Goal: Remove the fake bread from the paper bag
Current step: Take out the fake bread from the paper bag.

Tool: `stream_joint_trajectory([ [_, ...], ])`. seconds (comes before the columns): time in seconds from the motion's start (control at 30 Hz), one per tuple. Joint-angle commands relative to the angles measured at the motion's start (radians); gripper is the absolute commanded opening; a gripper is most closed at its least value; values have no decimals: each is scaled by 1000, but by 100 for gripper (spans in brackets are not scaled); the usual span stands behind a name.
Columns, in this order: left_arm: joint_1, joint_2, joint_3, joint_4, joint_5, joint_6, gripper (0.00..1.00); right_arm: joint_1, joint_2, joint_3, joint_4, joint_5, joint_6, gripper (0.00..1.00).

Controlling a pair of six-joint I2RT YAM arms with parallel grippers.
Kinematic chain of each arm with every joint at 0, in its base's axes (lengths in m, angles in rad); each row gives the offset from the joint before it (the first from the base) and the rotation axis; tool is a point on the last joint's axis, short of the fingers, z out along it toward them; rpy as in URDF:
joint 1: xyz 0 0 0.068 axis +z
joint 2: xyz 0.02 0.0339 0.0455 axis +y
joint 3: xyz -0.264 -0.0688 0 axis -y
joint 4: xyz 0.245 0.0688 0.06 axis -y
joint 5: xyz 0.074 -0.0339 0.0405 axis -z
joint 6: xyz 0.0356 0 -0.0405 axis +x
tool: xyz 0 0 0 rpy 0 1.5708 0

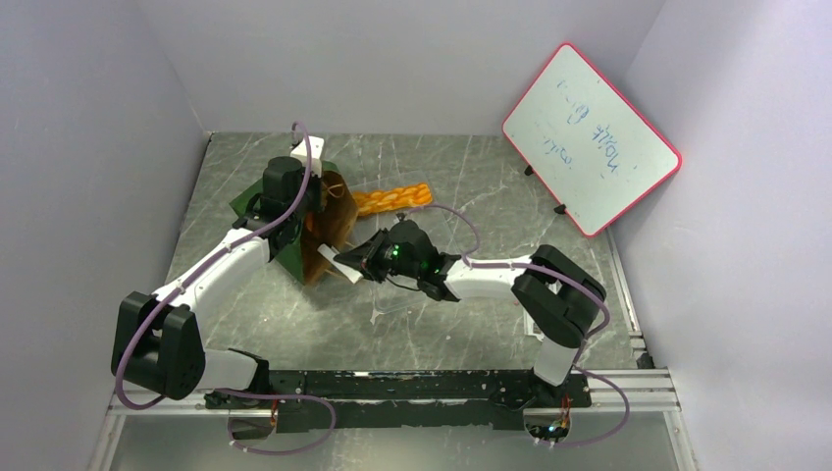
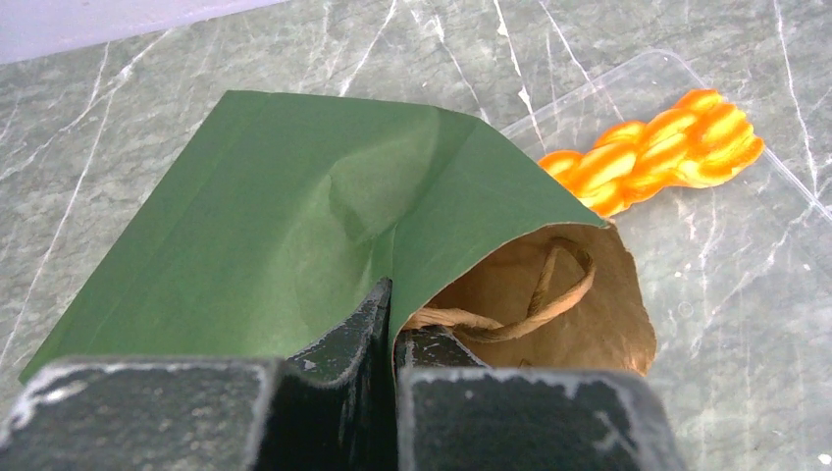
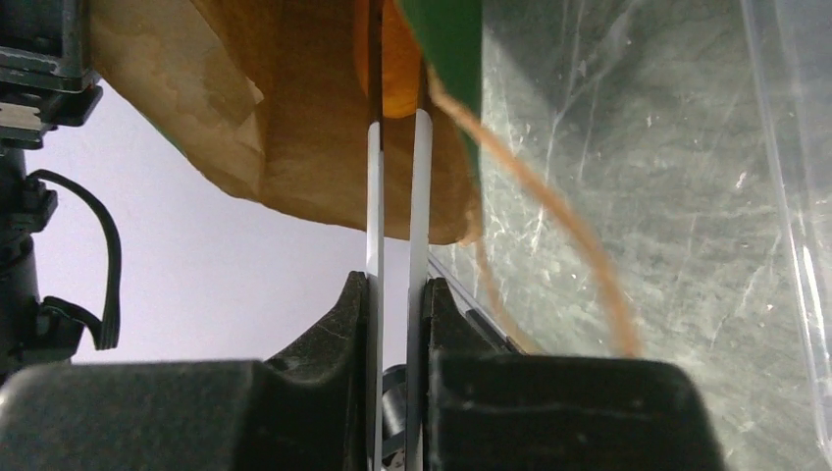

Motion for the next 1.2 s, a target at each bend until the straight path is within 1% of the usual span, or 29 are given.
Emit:
stream_joint_trajectory([
  [0.0, 7, -10, 12, 39, 11, -18, 7, 0, -50, -12, 38, 33, -15, 0],
  [0.23, 7, 18, 16, 47, -12, -17, 7, 0, -107, -58, 16, 31, -26, 0],
  [0.4, 7, 43, 19, 57, -35, -5, 7, 0, -183, -117, -7, 17, -32, 0],
  [0.8, 14, 73, 20, 73, -58, -1, 7, -14, -377, -211, -136, 8, -77, 0],
  [1.17, 24, 70, 31, 54, -64, 8, 7, -19, -457, -222, -228, 8, -104, 0],
])
